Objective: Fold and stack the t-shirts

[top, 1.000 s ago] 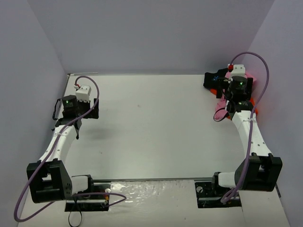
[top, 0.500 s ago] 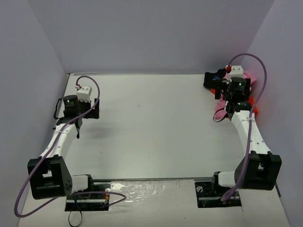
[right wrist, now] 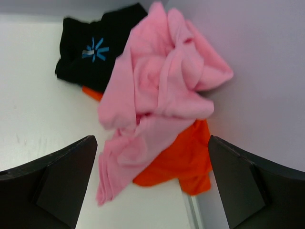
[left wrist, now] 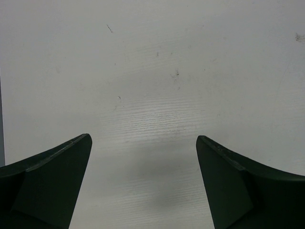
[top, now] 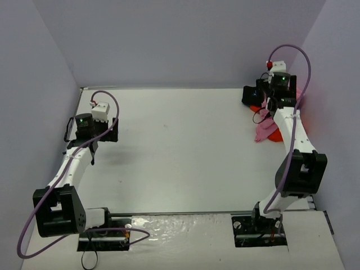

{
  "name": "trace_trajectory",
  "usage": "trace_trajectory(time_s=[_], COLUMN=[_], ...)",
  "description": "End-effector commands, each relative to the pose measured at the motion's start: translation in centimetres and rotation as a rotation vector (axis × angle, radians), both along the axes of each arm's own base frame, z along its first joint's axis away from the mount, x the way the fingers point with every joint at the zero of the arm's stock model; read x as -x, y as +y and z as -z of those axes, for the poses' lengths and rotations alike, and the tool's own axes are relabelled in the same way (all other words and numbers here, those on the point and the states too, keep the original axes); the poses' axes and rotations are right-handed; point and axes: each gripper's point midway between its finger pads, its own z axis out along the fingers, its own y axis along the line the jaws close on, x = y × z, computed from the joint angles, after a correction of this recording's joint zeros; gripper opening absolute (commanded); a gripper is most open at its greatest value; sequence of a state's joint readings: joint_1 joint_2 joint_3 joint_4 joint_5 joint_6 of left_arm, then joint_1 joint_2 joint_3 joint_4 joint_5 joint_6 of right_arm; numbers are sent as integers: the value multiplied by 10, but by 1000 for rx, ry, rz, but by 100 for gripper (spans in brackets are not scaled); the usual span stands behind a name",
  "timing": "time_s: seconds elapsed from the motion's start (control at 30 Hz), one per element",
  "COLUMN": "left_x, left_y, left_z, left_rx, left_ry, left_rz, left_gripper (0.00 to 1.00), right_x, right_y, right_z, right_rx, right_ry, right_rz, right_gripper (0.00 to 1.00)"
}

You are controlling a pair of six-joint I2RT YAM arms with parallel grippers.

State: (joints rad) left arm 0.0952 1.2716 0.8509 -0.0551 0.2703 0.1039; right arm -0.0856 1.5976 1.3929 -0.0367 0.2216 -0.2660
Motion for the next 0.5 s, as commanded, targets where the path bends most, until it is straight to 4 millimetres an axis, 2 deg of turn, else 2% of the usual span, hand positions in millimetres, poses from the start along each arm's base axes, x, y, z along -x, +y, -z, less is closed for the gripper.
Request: trace_trajectory(time_s=[0.0,0.07,0.13,0.2,0.37,0.47], left_x=[-8,-6,-5,-3,-4,-8], left_y=[-2,-1,-1,0,0,-3], left_z=[-35,-35,-37,-38,-40,-37], left_rx=[-21,-28,-31,-39,-48,-37], left_ry=[-102,-102,-107,-105,-108,-98], left_rz=[24,25,22,27,36,44], left_gripper=[90,90,90,90,90,89], right_x=[-38,-53,-62,-64,-54,-43], right_y=[-26,-42,-53,-65,-81,-94], right_z=[-22,-12,8,10,42,56], right_rx=[95,110,101,123,143,160], right_ry=[14,35,69,73,148,192], right_rz=[75,122,157,221,328,375], right_gripper=[100,100,100,100,98,93])
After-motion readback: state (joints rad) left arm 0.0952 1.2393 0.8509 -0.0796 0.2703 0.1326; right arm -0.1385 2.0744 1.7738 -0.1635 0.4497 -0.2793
